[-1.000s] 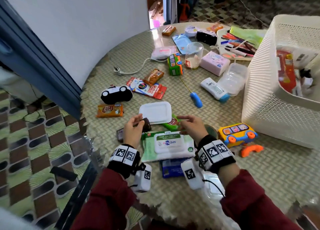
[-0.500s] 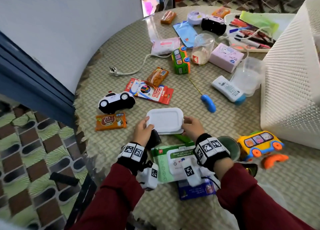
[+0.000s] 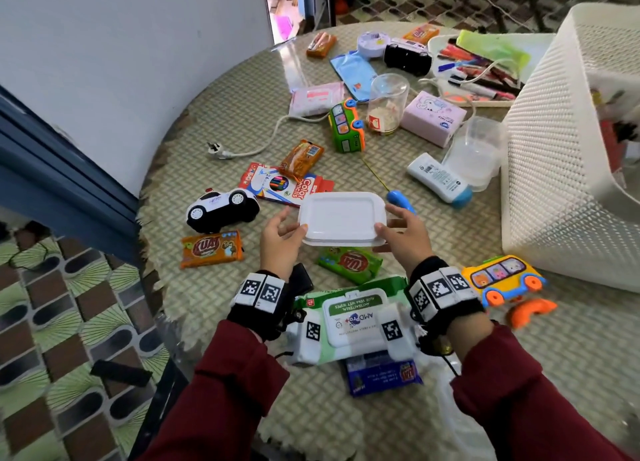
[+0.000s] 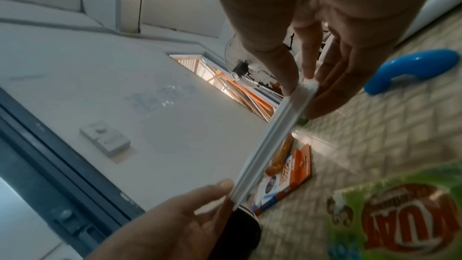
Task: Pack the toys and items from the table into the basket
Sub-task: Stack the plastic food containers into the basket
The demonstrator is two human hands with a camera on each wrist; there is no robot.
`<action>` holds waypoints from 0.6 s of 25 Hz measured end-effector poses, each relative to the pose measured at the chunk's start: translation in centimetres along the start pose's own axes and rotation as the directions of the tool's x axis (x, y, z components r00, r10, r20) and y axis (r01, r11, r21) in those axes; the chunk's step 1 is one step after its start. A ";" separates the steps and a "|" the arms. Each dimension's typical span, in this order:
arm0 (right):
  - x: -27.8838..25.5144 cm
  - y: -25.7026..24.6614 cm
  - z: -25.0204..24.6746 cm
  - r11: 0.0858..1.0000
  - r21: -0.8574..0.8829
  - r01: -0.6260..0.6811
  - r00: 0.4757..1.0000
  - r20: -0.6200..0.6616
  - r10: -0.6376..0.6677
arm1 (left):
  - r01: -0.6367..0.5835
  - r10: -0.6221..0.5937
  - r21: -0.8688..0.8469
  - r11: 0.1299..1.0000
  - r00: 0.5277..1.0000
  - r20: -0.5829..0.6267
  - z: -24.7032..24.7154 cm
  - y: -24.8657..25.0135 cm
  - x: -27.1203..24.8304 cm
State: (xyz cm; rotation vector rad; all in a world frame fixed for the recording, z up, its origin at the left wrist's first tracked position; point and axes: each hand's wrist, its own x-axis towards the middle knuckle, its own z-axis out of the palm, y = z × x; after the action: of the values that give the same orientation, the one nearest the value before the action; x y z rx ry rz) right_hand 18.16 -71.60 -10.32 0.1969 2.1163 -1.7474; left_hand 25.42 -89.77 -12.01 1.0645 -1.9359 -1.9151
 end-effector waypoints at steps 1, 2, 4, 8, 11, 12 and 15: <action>-0.6 -0.2 -0.9 1.000 0.026 0.007 1.000 0.013 -0.007 | 0.014 -0.014 -0.019 1.000 1.000 0.002 0.2 0.1 -0.6; -1.1 -0.5 -1.8 0.999 0.037 0.014 1.000 0.025 -0.015 | 0.020 -0.020 -0.037 0.999 1.000 0.012 0.3 0.2 -1.2; -2.5 -0.5 -3.7 0.999 0.039 0.038 0.999 0.037 -0.039 | 0.013 -0.009 -0.078 0.997 0.999 0.051 0.8 0.3 -3.1; -5.3 1.1 -8.0 0.994 0.003 0.106 0.994 0.036 -0.106 | 0.013 0.006 -0.147 0.989 0.991 0.130 2.3 0.3 -7.5; -7.0 2.5 -11.2 0.983 -0.069 0.168 0.985 -0.034 -0.170 | 0.018 0.006 -0.150 0.989 0.988 0.155 3.8 -0.5 -10.7; -7.7 3.0 -12.5 0.978 -0.091 0.190 0.979 -0.056 -0.196 | 0.006 0.020 -0.152 0.988 0.986 0.166 4.4 -0.8 -12.0; -9.2 5.2 -16.2 0.961 -0.154 0.229 0.963 -0.110 -0.247 | -0.045 0.072 -0.139 0.989 0.977 0.199 6.4 -2.0 -15.9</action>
State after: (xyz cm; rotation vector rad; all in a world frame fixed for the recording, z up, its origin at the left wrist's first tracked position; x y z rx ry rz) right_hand 25.05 -53.55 -9.12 0.0146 2.4336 -1.7462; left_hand 33.52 -74.78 -9.49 0.7934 -1.8828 -2.1602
